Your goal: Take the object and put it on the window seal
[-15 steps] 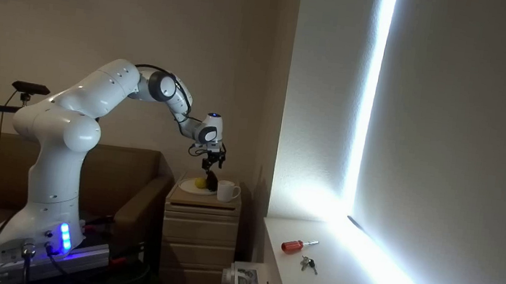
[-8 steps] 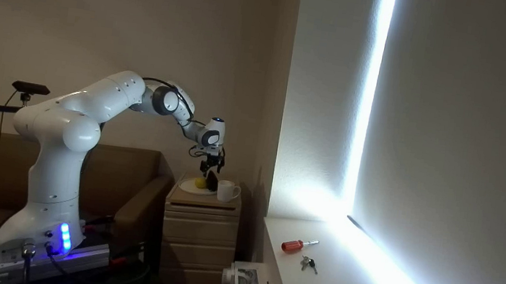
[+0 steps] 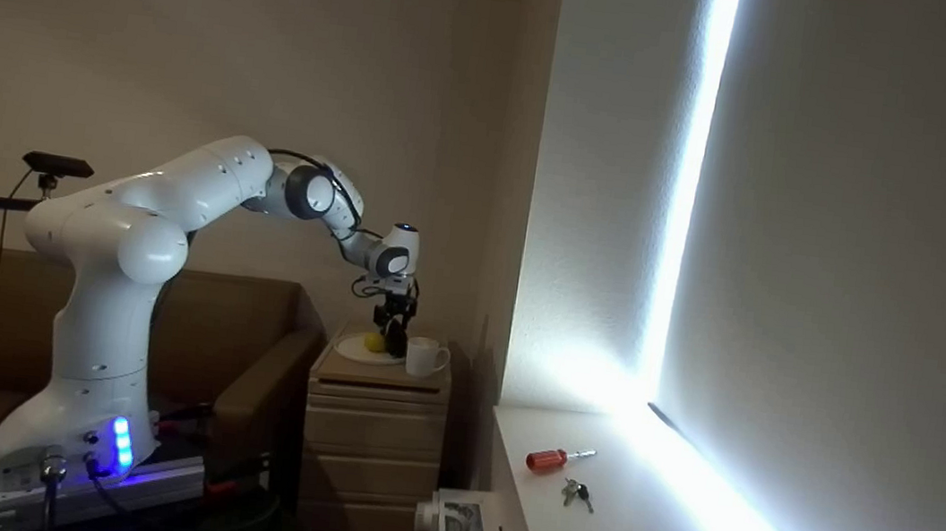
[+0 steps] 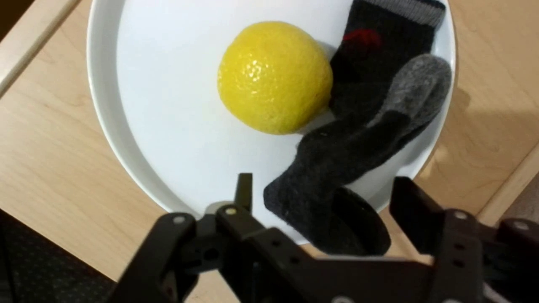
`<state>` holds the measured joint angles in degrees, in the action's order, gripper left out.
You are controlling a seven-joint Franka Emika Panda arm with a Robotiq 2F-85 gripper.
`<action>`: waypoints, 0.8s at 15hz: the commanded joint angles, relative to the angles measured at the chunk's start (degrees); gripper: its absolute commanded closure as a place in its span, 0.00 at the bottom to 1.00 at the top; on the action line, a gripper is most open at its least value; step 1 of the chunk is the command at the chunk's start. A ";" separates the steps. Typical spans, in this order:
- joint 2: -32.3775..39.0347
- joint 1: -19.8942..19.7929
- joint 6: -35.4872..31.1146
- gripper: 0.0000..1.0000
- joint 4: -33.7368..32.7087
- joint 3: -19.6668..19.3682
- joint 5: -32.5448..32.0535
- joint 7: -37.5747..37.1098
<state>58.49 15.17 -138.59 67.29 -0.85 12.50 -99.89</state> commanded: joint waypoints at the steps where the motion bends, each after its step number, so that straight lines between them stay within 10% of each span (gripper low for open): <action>1: 0.94 -0.50 -0.57 0.47 -0.80 0.61 -1.04 0.22; 8: 0.66 -0.12 -6.11 0.96 -0.10 -1.03 -1.99 -1.19; 12: -1.26 -0.39 -6.95 1.00 1.34 0.13 -1.24 -0.33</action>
<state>59.03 15.12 -144.40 67.23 -1.74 11.29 -100.19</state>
